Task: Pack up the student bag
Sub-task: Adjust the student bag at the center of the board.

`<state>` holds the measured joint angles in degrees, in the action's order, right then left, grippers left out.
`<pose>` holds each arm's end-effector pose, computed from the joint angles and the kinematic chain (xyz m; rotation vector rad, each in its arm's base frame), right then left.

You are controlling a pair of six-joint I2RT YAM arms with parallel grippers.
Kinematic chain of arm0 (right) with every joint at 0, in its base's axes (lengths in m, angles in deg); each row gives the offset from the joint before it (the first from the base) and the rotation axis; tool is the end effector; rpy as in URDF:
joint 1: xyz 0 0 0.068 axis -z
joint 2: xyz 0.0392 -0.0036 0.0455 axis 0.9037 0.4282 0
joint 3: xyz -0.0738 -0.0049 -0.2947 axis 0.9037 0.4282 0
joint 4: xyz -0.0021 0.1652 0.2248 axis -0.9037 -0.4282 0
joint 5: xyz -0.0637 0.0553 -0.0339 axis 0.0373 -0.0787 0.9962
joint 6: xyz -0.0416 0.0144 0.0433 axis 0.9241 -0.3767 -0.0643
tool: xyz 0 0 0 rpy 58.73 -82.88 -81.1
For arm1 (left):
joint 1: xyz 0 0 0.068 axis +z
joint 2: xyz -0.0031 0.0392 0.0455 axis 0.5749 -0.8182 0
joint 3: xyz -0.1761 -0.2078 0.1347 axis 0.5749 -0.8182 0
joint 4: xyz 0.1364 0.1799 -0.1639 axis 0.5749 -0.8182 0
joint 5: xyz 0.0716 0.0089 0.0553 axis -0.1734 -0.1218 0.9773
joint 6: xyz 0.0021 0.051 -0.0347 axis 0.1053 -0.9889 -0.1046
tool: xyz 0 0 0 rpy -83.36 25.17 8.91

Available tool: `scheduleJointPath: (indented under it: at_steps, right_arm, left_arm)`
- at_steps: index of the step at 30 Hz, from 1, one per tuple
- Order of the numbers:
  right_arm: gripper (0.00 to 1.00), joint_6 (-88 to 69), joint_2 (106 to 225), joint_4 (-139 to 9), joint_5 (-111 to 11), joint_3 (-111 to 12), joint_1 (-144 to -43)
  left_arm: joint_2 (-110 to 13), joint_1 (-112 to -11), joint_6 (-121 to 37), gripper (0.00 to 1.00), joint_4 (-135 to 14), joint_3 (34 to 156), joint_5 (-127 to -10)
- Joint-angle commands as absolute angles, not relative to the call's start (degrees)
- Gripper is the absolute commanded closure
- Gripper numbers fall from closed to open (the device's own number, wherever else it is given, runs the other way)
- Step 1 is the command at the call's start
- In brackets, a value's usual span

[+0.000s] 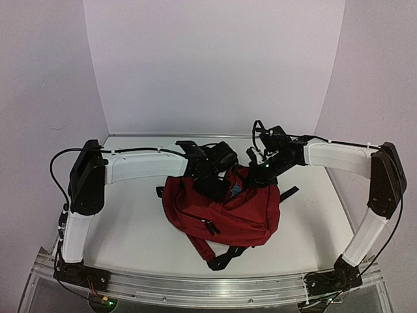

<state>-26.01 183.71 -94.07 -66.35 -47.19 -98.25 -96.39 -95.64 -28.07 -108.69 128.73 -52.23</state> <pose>0.3192 0.2349 0.2499 -0.4149 2.6432 0.8925 0.2541 -0.4365 0.2290 0.7614 2.5932 -0.2845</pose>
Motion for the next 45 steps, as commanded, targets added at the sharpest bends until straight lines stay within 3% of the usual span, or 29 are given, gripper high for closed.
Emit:
scheduleJointPath:
  at_steps: [1, 7, 21, 26, 30, 32, 36, 39, 45]
  right_arm:
    - [1.0, -26.5, 182.7, -96.3, -67.9, -49.4, -97.8]
    - [1.0, -28.3, 183.8, -95.0, -71.2, -52.9, -98.0]
    - [0.99, -33.6, 192.3, -90.4, -75.6, -59.8, -102.7]
    - [0.81, -34.7, 196.7, -89.7, -78.9, -61.9, -103.1]
    - [0.55, -32.2, 194.3, -89.7, -80.6, -62.2, -103.0]
    - [0.48, -30.8, 192.1, -89.7, -81.0, -62.3, -102.1]
    - [0.37, -27.7, 187.8, -90.4, -80.9, -62.4, -98.3]
    - [0.24, -24.8, 185.1, -91.0, -79.4, -61.3, -93.2]
    - [0.14, -15.8, 185.1, -93.9, -74.6, -60.3, -88.3]
  left_arm:
    - [-94.3, -95.6, -25.4, 1.0, -109.6, 121.0, -52.5]
    - [-80.0, -95.3, -22.8, 1.0, -88.9, 107.5, -56.4]
    - [-70.4, -93.4, -21.2, 1.0, -71.7, 96.6, -63.6]
    - [-68.6, -90.1, -18.2, 1.0, -68.2, 93.2, -68.8]
    - [-68.5, -89.3, -19.1, 1.0, -68.8, 92.5, -71.4]
    - [-68.6, -89.2, -19.9, 0.92, -69.8, 92.8, -72.7]
    - [-66.6, -88.8, -20.2, 0.56, -70.7, 91.2, -71.1]
    - [-64.1, -88.6, -19.3, 0.37, -71.4, 88.8, -68.7]
    - [-58.9, -89.2, -16.0, 0.29, -73.7, 82.0, -67.0]
